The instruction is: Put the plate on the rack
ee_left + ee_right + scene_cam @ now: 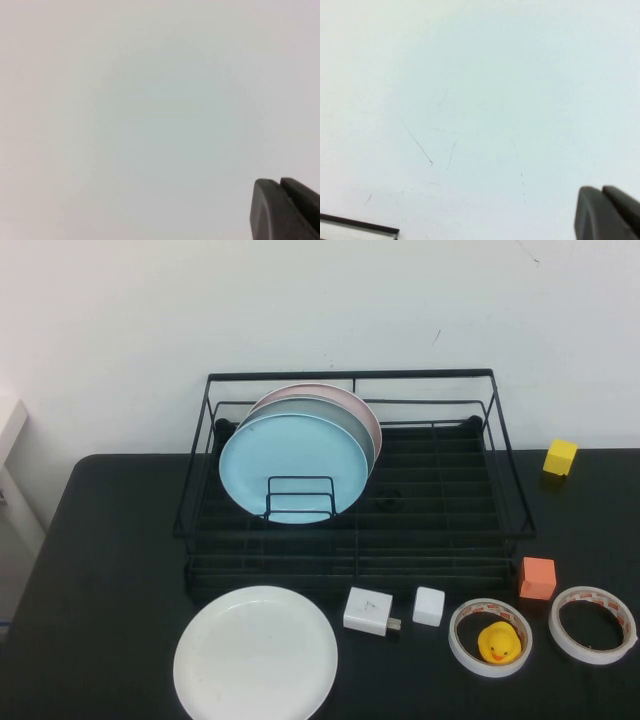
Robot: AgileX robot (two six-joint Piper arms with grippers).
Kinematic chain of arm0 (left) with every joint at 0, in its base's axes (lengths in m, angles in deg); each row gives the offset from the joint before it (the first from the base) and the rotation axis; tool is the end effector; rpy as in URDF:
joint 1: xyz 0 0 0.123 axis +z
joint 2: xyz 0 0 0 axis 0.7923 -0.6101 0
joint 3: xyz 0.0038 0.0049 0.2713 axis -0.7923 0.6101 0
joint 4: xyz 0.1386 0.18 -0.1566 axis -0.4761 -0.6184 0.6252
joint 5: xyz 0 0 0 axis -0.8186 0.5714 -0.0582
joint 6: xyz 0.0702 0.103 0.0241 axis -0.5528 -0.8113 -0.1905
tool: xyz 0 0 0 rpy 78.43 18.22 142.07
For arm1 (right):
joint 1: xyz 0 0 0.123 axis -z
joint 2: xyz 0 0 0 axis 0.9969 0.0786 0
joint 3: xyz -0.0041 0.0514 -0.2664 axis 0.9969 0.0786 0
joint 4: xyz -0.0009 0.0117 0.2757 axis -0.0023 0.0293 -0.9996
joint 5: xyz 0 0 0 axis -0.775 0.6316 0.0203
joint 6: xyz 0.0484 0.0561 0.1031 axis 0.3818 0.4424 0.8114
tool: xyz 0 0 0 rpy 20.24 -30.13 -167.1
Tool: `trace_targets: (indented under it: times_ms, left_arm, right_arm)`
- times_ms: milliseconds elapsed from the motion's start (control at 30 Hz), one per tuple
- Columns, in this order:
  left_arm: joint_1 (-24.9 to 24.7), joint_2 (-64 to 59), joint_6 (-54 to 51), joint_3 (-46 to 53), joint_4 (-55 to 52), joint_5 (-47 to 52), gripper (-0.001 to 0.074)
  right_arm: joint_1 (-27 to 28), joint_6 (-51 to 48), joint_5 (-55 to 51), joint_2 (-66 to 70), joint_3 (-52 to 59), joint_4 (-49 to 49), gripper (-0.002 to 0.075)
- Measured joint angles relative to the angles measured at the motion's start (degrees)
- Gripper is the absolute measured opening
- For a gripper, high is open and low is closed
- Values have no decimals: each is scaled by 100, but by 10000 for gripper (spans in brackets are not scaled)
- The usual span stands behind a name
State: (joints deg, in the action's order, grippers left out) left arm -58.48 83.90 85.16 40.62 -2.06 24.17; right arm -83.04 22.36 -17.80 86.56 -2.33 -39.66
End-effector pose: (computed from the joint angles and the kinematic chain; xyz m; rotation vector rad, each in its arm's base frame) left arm 0.1130 -0.0099 0.2635 -0.0725 1.0457 -0.2827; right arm 0.1208 -0.0023 0.2478 -0.1406 1.1608 -0.2441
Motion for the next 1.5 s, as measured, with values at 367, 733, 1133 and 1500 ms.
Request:
trace_targets:
  times_ms: [367,733,1133,1500]
  left_arm:
    - [4,-65,-1573,-305,3020,1048,-2]
    - [13,-2610,-7113,-2363,7452,1745,-2]
    - [13,-5334,-8801,-2747,9049,2972,-2]
    - [27,-6587,-5253,-2885,6254,5912,-2]
  right_arm:
    - [0,15,-262,0,-249,-983,-2]
    - [0,-455,-3846,938,-2161,-983,-2]
    - [0,-2794,-5518,3459,-2452,-2959,-2]
    - [-137,-6437,-5994,6713,-2611,-6702,-1]
